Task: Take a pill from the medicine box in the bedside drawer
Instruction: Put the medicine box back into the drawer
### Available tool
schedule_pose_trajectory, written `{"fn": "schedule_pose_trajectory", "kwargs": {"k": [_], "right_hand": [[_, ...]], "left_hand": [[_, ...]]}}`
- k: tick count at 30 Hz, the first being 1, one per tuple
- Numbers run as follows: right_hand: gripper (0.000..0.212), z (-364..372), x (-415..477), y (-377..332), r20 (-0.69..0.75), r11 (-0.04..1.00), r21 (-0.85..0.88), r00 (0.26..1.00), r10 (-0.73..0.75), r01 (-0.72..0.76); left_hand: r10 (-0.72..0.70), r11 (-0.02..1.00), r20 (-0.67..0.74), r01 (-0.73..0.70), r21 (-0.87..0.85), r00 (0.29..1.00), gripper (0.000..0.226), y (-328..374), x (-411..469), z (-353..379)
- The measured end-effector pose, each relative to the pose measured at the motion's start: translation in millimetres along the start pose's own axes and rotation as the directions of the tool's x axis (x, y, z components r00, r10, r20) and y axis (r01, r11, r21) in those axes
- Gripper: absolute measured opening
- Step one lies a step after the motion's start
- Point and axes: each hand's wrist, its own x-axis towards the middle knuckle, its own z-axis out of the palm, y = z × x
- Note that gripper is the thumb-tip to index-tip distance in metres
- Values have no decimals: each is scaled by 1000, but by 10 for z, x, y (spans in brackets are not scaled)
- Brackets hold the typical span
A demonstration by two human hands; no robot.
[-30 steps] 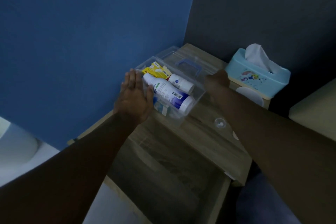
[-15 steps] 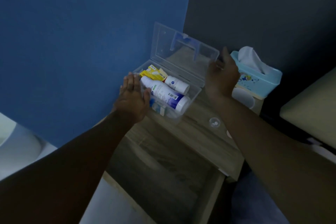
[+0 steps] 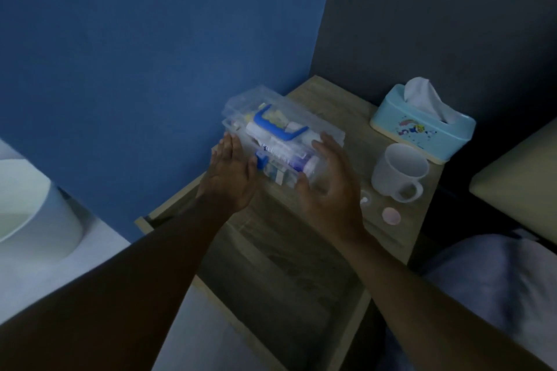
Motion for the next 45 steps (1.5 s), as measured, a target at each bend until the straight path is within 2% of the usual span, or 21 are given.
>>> {"fn": "schedule_pose_trajectory", "kwargs": {"k": [6,10,13,15,18,27,35,41,45], "right_hand": [[49,52,-21,37,78,989,-143,997,-29,40],[45,12,104,117,145,951,-274,984,-105,142],[42,-19,108,211,190,911,-323,960,-204,257],[40,-30,94,256,190,897,-332,952,-240,292],[38,-37,94,275,180,879,-354,945,-272,320],[31,-22,125,207,115,871,-396,957,-265,289],[32,-58,141,237,155,863,-397,949,-274,313],[33,-61,138,234,182,880,-373,953,-242,295],[34,-56,129,246,194,889,-350,951,-239,295]], "left_hand": [[3,999,94,2,-54,996,60,22,-32,-12],[-65,987,136,84,-138,989,39,81,-40,-5],[-103,976,95,119,-183,990,37,93,-32,20],[-148,960,56,158,-232,987,38,85,-28,33],[-161,940,-32,143,-311,986,39,51,-41,63],[-161,914,-181,78,-398,970,35,82,-118,86],[-145,942,-332,28,-333,932,36,242,-29,127],[-198,938,-332,81,-336,922,32,342,-37,188],[-148,928,-239,51,-370,960,51,360,-209,347]]}}
